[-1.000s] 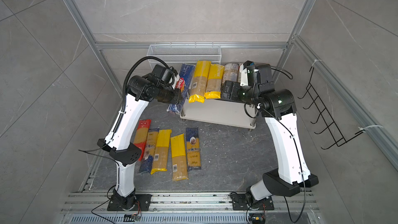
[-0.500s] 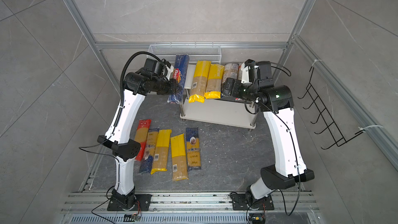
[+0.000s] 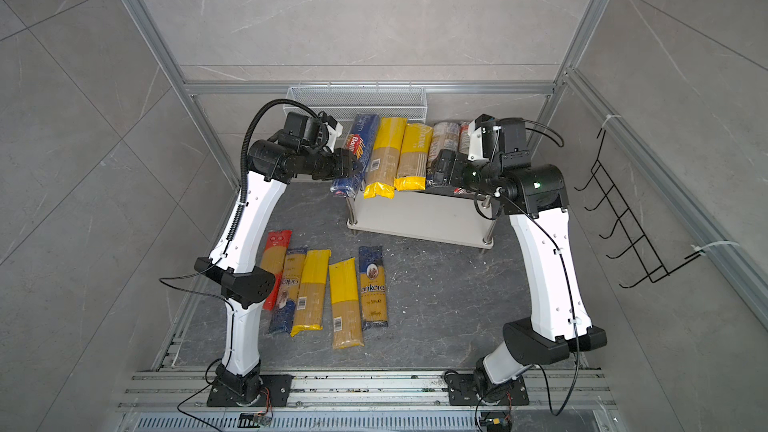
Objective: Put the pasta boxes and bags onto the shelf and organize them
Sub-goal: 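Stand the blue Barilla box upright at the shelf end and open the left gripper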
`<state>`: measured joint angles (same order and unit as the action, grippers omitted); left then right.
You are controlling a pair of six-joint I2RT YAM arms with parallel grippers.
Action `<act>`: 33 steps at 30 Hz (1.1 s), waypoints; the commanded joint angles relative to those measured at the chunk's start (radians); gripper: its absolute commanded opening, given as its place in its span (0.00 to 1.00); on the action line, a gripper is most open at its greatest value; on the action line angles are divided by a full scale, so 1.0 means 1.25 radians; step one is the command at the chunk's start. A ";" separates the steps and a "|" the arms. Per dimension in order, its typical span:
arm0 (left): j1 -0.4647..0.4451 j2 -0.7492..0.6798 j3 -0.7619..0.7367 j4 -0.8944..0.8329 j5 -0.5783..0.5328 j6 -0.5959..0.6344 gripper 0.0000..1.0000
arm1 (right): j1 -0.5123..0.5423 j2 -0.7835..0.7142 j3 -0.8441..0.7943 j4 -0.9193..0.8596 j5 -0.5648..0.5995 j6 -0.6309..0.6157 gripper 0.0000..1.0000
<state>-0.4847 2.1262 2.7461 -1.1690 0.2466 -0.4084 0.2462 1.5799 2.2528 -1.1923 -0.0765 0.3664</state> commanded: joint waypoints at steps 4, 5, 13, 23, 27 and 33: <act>0.018 -0.022 0.035 0.090 0.010 0.003 0.63 | -0.010 -0.021 -0.029 0.000 -0.019 0.011 1.00; 0.018 -0.024 0.035 0.093 0.010 0.003 0.64 | -0.012 -0.023 -0.034 0.003 -0.020 0.011 1.00; 0.018 -0.065 0.004 0.135 0.003 0.000 0.69 | -0.017 -0.033 -0.054 0.017 -0.030 0.012 0.99; 0.018 -0.114 -0.001 0.147 -0.018 0.019 0.74 | -0.018 -0.058 -0.086 0.040 -0.039 0.023 1.00; 0.018 -0.157 -0.012 0.128 -0.048 0.036 0.74 | -0.017 -0.063 -0.094 0.050 -0.049 0.027 1.00; 0.017 -0.285 -0.172 0.074 -0.117 0.054 0.67 | -0.017 -0.052 -0.070 0.049 -0.055 0.019 1.00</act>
<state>-0.4641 1.8595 2.5992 -1.0466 0.1593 -0.3767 0.2283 1.5234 2.1448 -1.1507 -0.1295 0.3847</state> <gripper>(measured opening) 0.679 0.996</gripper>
